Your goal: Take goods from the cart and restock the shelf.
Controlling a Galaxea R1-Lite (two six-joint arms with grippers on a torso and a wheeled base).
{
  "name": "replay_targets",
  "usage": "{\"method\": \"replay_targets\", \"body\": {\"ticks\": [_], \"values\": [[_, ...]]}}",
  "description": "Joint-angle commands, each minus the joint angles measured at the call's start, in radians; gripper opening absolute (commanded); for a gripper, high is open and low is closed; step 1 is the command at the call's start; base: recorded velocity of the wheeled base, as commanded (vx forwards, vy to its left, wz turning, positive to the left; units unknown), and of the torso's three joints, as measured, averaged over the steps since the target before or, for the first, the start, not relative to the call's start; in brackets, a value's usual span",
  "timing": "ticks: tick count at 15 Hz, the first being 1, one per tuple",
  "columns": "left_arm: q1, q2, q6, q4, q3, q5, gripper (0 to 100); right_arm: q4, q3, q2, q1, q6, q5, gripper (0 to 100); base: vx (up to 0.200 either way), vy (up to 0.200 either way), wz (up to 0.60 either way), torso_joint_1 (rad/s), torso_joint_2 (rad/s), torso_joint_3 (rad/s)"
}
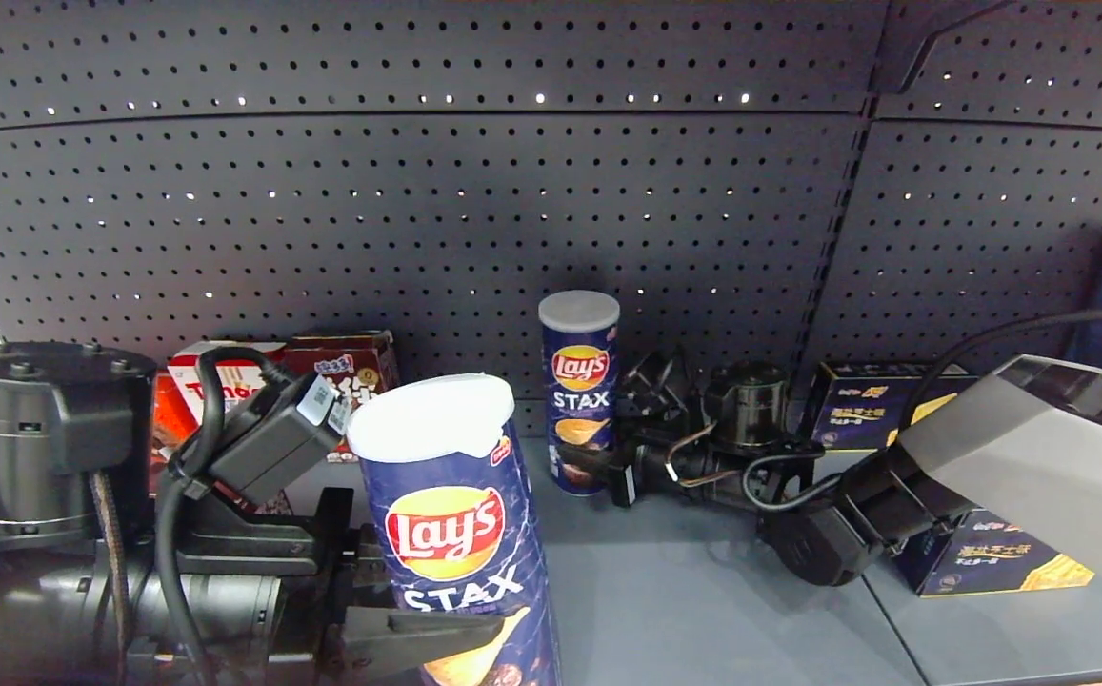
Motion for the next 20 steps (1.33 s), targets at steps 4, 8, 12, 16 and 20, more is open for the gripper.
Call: {"method": "replay_targets", "body": {"ticks": [4, 8, 12, 16, 20], "values": [[0.000, 0.001, 0.000, -0.001, -0.006, -0.002, 0, 0.001, 0.093, -0.129, 0.005, 0.001, 0.000, 0, 0.000, 0.000, 0.00, 0.000, 0.00, 0.000], [0.000, 0.002, -0.002, -0.001, -0.013, -0.002, 0, 0.001, 0.202, -0.253, 0.017, 0.016, 0.001, 0, 0.000, 0.000, 0.00, 0.000, 0.00, 0.000], [0.005, 0.004, -0.005, 0.001, -0.044, -0.002, 0, -0.009, 0.358, -0.394, 0.058, 0.032, 0.000, 0, 0.000, 0.000, 0.00, 0.000, 0.00, 0.000], [0.006, 0.021, -0.007, 0.001, -0.064, -0.002, 0, -0.117, 0.542, -0.463, 0.069, 0.032, 0.000, 0, 0.000, 0.000, 0.00, 0.000, 0.00, 0.000], [0.005, 0.033, -0.007, 0.001, -0.070, 0.000, 0, -0.256, 0.690, -0.465, 0.094, 0.038, 0.000, 0, 0.000, 0.000, 0.00, 0.000, 0.00, 0.000]]}}
